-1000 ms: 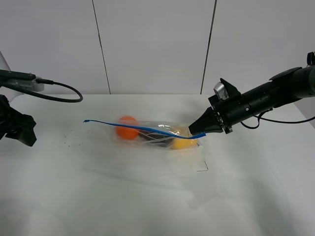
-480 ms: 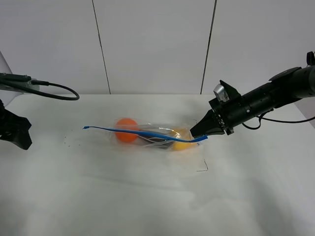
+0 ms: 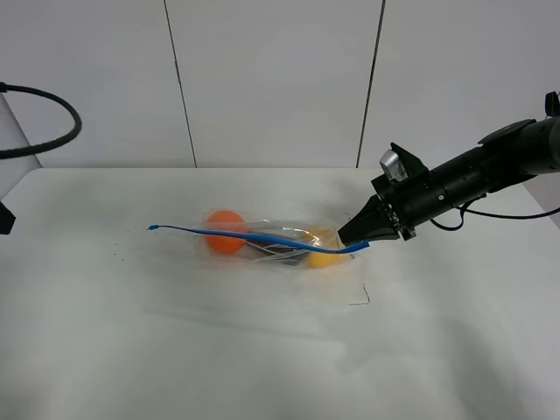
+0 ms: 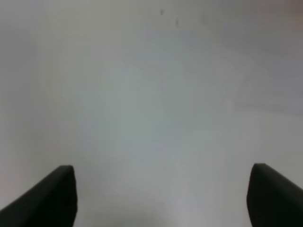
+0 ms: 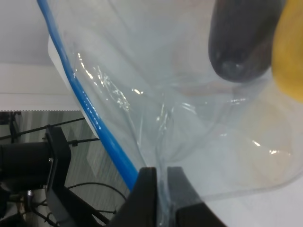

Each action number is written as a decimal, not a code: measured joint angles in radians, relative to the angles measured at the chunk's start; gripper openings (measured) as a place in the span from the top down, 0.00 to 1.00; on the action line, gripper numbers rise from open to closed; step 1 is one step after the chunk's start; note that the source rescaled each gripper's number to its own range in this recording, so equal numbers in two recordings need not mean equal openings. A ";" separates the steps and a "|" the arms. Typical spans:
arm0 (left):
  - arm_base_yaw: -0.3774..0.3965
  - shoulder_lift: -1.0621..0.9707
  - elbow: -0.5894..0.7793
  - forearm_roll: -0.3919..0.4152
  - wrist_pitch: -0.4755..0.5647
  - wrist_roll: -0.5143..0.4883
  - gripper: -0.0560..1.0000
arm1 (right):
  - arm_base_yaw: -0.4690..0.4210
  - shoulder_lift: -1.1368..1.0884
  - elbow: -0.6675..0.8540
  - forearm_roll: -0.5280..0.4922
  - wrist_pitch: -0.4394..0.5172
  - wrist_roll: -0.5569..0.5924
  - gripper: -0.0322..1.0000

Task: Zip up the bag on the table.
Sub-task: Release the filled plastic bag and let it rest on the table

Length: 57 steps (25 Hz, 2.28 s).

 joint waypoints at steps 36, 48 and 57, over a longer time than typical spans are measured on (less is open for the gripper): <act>0.001 -1.027 0.329 -0.073 0.069 -0.005 0.24 | 0.000 0.000 0.000 0.038 0.000 -0.033 0.97; 0.001 -1.027 0.428 -0.054 0.091 -0.010 0.25 | 0.000 0.000 0.000 0.041 0.001 -0.045 0.97; 0.001 -1.027 0.443 -0.031 0.100 -0.023 0.25 | 0.000 0.000 0.000 0.041 0.001 -0.051 0.97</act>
